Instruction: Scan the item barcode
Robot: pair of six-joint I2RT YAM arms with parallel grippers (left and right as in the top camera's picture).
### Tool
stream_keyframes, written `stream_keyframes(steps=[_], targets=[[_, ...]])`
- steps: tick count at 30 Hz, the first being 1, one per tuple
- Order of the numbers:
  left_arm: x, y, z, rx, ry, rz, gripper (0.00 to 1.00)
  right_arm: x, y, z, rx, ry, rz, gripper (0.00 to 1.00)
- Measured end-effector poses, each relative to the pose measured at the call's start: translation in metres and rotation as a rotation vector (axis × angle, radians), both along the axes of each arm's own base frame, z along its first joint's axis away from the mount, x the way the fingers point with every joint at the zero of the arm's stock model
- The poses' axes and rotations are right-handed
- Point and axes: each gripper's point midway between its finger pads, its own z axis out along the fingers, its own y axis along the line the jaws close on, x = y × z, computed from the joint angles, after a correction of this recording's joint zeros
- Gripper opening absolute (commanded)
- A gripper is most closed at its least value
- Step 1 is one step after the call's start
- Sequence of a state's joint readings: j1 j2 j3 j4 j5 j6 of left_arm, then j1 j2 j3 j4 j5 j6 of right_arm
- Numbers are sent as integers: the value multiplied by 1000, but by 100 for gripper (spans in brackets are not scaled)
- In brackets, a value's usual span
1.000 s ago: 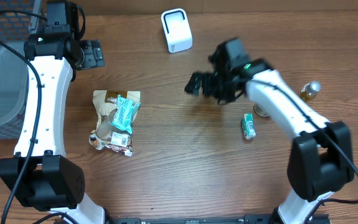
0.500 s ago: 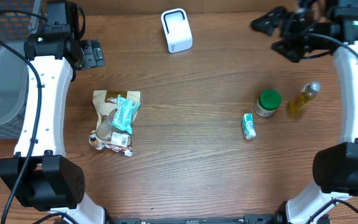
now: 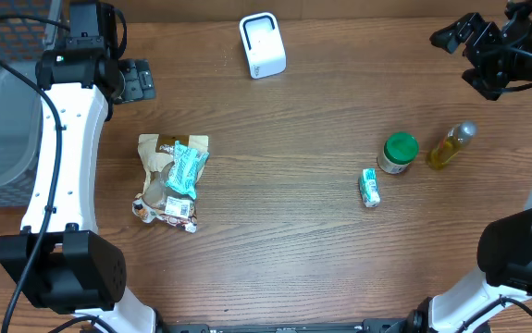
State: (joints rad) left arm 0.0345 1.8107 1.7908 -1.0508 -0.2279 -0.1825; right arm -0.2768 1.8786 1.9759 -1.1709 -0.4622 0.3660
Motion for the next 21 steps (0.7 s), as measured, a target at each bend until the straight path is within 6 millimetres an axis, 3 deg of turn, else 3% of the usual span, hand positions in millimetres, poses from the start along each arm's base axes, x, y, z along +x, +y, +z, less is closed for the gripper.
stream_keyframes(steps=[15, 21], targets=[[0, 0, 0, 0, -2, 0, 100, 0, -9, -4, -48, 14, -31, 100], [21, 1, 13, 4, -101, 0, 100, 0, -9, -4, -49, 14, -32, 100]])
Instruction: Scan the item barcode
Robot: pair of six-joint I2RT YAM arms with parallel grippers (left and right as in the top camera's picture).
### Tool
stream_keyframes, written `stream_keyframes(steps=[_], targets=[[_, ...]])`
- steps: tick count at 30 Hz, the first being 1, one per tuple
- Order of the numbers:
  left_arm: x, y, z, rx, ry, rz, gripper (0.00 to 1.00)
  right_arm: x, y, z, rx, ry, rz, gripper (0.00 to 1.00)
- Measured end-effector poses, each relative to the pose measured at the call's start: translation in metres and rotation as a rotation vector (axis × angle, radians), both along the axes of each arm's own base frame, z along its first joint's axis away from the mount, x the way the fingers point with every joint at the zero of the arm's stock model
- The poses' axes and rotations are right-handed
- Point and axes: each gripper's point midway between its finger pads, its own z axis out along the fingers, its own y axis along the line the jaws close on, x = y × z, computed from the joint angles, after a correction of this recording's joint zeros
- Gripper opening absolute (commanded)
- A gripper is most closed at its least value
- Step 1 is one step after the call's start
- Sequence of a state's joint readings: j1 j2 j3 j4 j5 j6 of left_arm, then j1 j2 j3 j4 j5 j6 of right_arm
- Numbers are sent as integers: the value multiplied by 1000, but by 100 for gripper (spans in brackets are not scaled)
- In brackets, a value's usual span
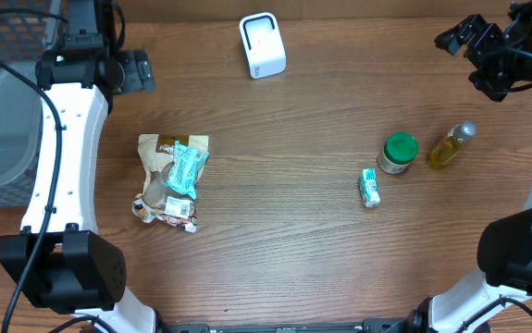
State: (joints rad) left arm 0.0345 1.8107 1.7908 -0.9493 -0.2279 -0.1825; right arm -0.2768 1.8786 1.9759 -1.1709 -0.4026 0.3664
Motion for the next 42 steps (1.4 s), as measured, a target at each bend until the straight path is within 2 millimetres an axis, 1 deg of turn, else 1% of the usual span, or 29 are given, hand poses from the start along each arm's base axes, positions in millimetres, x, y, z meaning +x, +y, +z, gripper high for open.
stream_keyframes(steps=[4, 6, 8, 11, 12, 13, 15, 16, 18, 20, 22, 24, 25, 26, 28, 30, 32, 34, 35, 36, 38, 42], targets=[[0, 0, 0, -1, 0, 0, 99, 0, 0, 0, 0, 0, 0, 100], [1, -4, -1, -19, -1, -13, 100, 0, 0, 0, -1, 0, 0, 100], [2, -12, -2, -60, -1, -41, 100, 0, 0, 0, -1, 0, 0, 100], [0, -31, -6, -152, 13, -102, 99, 0, 0, 0, 0, 0, 0, 100], [-4, -39, -9, -193, 32, -126, 99, 0, 0, 0, -1, -1, 1, 100], [-9, -46, -12, -225, 54, -143, 97, 0, 0, 0, 0, 0, 0, 100], [-21, -57, -18, -281, 111, -169, 86, 0, 0, 0, -1, 0, 0, 100], [-30, -61, -22, -303, 149, -178, 85, 0, 0, 0, -1, 0, 0, 100], [-46, -66, -28, -334, 219, -183, 83, 0, 0, 0, -1, 0, 0, 100], [-63, -69, -34, -359, 290, -178, 77, 0, 0, 0, -1, 1, 0, 100], [-84, -71, -39, -374, 375, -172, 66, 0, 0, 0, -1, 0, -1, 100], [-95, -73, -41, -384, 423, -175, 56, 0, 0, 0, -3, 1, -1, 100], [-100, -74, -41, -387, 442, -180, 54, 0, 0, 0, -2, 1, -1, 100], [-103, -75, -42, -390, 456, -182, 54, 0, 0, 0, -2, 1, -1, 100], [-107, -76, -46, -393, 473, -183, 59, 0, 0, 0, -2, 1, -1, 100], [-113, -80, -57, -394, 506, -188, 62, 0, 0, 0, -3, 1, -1, 100], [-127, -83, -75, -384, 575, -186, 63, 0, 0, 0, -2, 1, -1, 100], [-143, -81, -95, -351, 650, -174, 63, 0, 0, 0, -2, 1, -1, 100], [-148, -79, -104, -335, 669, -170, 63, 0, 0, 0, -2, 1, -1, 100], [-148, -77, -113, -320, 672, -167, 63, 0, 0, 0, -2, 1, -2, 100], [-142, -72, -125, -295, 643, -162, 60, 0, 0, 0, -2, 1, -1, 100], [-128, -66, -140, -272, 580, -157, 57, 0, 0, 0, -2, 0, -1, 100]])
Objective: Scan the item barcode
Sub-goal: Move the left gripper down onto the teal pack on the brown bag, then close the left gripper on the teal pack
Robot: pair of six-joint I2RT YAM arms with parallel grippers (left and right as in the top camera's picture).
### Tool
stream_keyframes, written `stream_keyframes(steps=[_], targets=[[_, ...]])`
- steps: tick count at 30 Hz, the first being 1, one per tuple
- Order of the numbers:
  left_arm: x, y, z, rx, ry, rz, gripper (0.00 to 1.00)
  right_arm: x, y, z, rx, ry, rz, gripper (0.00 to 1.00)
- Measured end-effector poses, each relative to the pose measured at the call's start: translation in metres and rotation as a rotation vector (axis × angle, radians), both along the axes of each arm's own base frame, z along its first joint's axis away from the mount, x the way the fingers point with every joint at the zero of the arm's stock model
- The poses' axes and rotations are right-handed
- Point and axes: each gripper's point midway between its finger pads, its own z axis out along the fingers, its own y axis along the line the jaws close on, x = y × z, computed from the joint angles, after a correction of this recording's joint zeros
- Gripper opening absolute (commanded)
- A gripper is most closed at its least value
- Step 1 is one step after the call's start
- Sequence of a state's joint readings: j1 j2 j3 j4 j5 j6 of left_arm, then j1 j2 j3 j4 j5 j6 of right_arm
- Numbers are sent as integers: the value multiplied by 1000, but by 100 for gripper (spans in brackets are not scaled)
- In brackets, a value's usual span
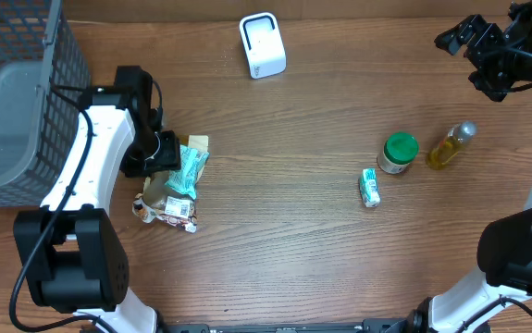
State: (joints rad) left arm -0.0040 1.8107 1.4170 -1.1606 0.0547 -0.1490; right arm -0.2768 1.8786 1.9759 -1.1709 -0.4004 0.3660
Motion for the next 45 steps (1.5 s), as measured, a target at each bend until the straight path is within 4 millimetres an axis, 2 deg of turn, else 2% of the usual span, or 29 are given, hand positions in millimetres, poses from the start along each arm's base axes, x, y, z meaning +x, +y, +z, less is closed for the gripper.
stream_keyframes(steps=[4, 7, 10, 11, 15, 17, 22, 28, 32, 35, 39, 45], targets=[[6, -2, -19, -18, -42, 1, 55, 0, 0, 0, 0, 1, 0, 100], [2, -5, -37, -32, -44, 1, 50, 0, 0, 0, -1, 1, 0, 100], [-2, -7, -46, -44, -40, 1, 44, 0, 0, 0, 0, 0, 0, 100], [-2, -7, -47, -47, -42, 1, 39, 0, 0, 0, 0, 0, 0, 100], [-1, -10, -47, -62, -48, 3, 11, 0, 0, 0, 0, 1, 0, 100], [0, -11, -47, -66, -51, 0, 4, 0, 0, 0, 0, 0, 0, 100], [5, -18, -37, -108, -58, -3, 4, 0, 0, 0, 0, 0, 0, 100], [30, -51, -7, -279, -143, -36, 4, 0, 0, 0, -1, 1, 0, 100], [28, -74, -3, -335, -144, -77, 4, 0, 0, 0, 0, 0, 0, 100], [27, -81, -5, -305, -140, -88, 4, 0, 0, 0, 0, 0, 0, 100], [27, -73, -11, -177, -136, -69, 4, 0, 0, 0, 0, 0, 0, 100], [23, -41, -17, 22, -121, -15, 4, 0, 0, 0, 0, 0, 0, 100]])
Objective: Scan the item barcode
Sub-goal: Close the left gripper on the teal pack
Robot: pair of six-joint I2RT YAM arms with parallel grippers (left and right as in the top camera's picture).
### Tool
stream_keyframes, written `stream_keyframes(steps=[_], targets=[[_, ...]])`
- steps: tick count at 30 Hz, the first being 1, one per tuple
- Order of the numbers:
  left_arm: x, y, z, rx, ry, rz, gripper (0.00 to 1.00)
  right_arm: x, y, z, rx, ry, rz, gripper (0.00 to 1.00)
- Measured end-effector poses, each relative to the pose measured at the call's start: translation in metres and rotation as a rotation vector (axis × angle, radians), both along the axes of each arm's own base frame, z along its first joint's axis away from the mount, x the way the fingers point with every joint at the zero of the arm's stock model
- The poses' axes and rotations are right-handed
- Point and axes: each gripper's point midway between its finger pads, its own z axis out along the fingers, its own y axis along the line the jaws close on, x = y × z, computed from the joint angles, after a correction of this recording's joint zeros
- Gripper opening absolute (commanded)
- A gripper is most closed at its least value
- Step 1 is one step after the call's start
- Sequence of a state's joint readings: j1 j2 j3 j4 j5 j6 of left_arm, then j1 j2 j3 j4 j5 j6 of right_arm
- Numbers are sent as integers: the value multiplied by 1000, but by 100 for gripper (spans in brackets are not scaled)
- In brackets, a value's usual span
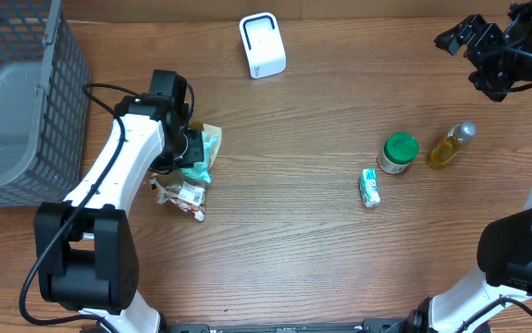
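A white barcode scanner (263,44) stands at the back middle of the table. My left gripper (191,152) is down at the left-hand pile, shut on a teal snack packet (209,148) that sticks out to its right; the fingers are mostly hidden under the wrist. A brown bag and other wrappers (183,194) lie just in front of it. My right gripper (458,32) hangs high at the back right corner, open, with nothing between its fingers.
A grey wire basket (25,92) fills the far left. On the right stand a green-lidded jar (398,153), a small bottle of yellow oil (451,146) and a small green carton (369,188).
My left gripper has shifted right and slightly back, and the teal packet has come with it. The wrappers below have slid a little to the right. The right arm is unchanged.
My left gripper was up at the back left by the basket, at both first moments, with the teal packet lying on the brown bag. Then it was down at the pile's left side. Now it holds the teal packet further right.
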State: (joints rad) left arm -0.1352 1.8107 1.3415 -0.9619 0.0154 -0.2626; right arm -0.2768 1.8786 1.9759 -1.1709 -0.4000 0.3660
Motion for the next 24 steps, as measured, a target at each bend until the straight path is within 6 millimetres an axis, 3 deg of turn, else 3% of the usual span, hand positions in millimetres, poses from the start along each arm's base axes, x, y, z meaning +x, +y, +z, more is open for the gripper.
stream_keyframes(steps=[5, 7, 10, 24], targets=[[1, 10, 0, 48, -6, 12, 7, 0, 0, 0, 0, 0, 0, 100], [1, 10, 0, 50, -4, 12, 19, 0, 0, 0, 0, 1, 0, 100], [1, 11, 0, 52, -5, 21, 29, 0, 0, 0, 0, 0, 1, 100], [0, 12, -19, 53, -22, 29, 39, 0, 0, 0, 0, 0, 0, 100]])
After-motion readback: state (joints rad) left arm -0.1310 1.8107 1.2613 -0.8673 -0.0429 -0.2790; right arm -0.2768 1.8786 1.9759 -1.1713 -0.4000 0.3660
